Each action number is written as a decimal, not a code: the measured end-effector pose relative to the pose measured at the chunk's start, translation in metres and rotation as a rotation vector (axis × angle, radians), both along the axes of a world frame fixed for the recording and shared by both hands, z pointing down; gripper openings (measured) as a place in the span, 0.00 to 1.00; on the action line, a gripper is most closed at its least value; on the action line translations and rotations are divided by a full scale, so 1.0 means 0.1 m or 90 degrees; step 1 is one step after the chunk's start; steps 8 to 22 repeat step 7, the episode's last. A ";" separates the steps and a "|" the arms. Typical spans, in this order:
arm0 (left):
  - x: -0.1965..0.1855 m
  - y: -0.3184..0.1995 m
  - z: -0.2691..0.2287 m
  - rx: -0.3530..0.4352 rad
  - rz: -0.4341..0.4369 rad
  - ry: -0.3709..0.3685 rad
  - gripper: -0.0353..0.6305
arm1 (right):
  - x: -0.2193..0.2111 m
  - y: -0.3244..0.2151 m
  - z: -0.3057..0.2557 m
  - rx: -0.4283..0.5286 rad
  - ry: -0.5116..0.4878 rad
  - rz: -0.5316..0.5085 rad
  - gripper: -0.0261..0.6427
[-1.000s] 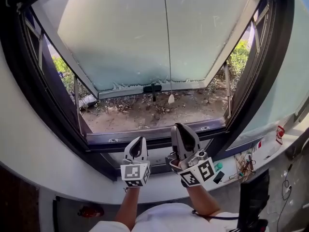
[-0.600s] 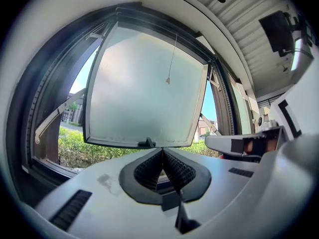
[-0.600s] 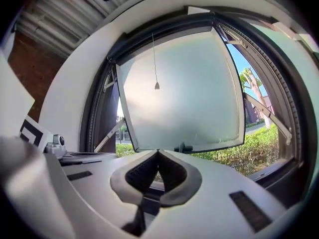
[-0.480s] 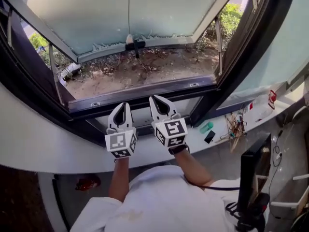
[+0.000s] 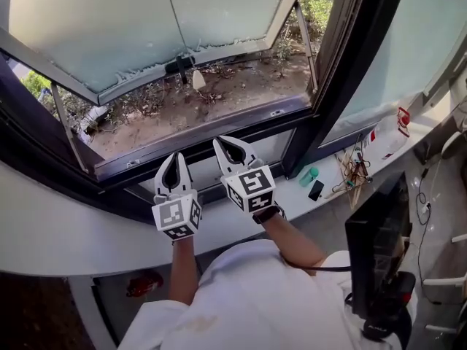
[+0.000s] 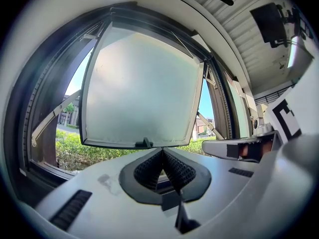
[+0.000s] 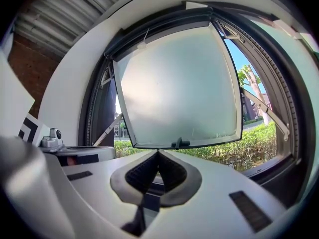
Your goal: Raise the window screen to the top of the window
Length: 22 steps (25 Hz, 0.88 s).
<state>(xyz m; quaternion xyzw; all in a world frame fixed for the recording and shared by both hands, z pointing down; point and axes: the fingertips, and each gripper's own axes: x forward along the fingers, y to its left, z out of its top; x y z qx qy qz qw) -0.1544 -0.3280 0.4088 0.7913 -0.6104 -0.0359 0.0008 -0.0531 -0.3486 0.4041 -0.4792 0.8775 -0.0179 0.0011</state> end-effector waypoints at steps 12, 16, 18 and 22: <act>0.01 0.04 -0.01 -0.003 0.003 -0.001 0.06 | -0.06 0.06 0.03 -0.006 0.003 -0.010 0.04; 0.01 0.04 -0.01 -0.003 0.003 -0.001 0.06 | -0.06 0.06 0.03 -0.006 0.003 -0.010 0.04; 0.01 0.04 -0.01 -0.003 0.003 -0.001 0.06 | -0.06 0.06 0.03 -0.006 0.003 -0.010 0.04; 0.01 0.04 -0.01 -0.003 0.003 -0.001 0.06 | -0.06 0.06 0.03 -0.006 0.003 -0.010 0.04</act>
